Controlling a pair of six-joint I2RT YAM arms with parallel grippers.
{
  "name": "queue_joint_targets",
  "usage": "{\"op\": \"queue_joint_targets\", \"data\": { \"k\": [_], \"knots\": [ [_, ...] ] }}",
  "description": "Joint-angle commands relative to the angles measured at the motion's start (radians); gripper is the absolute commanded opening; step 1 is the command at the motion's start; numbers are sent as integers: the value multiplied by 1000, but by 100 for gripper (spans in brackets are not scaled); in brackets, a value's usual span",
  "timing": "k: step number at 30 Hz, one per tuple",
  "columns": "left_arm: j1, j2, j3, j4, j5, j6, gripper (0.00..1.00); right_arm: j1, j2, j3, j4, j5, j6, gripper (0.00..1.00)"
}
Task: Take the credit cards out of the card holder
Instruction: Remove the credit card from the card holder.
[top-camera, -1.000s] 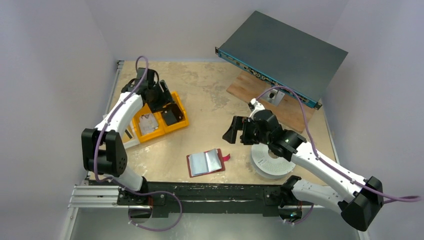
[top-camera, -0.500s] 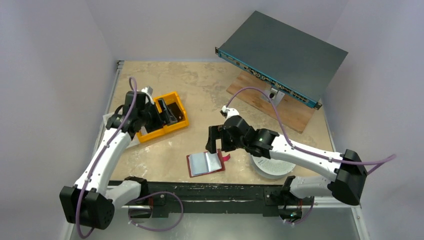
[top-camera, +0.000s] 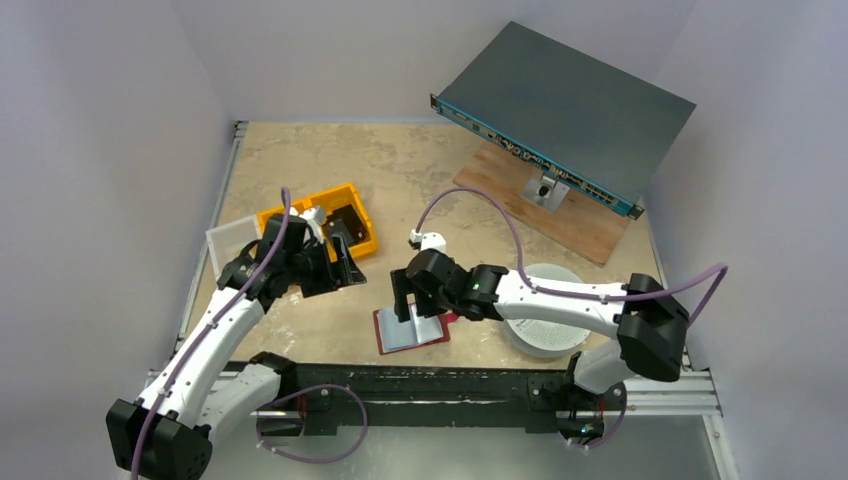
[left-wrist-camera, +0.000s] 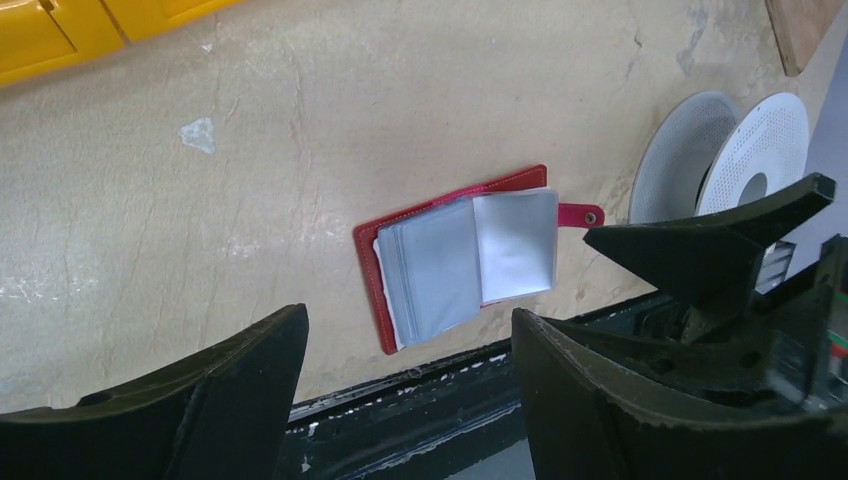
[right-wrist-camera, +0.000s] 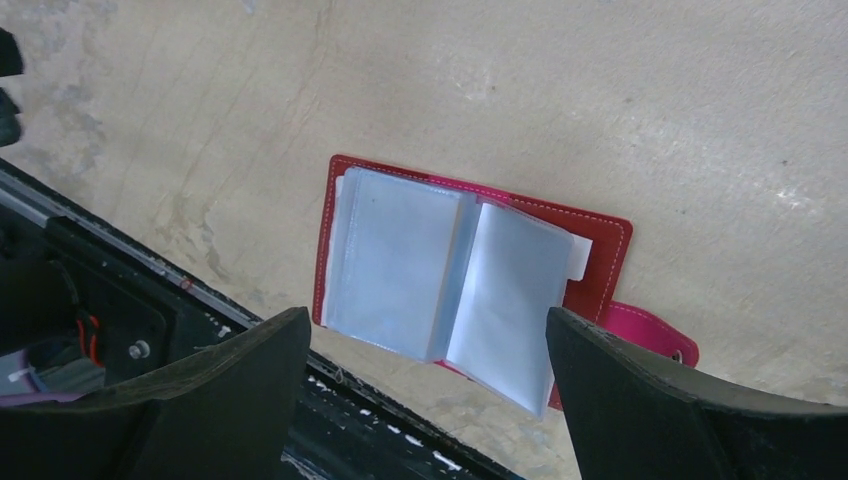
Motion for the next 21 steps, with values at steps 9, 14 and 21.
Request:
{"op": "queue_joint_targets", "data": {
  "k": [9,14,21],
  "knots": [
    [-3,-37,-53,14,46,44,74,38,156,92,14,57,28,76],
    [-3,-45,-76,31,53,28,74,41,206,108,3,64,23,72],
    [-3,-44,-85,35,56,19,74,42,245,104,21,47,19,70]
  ]
}}
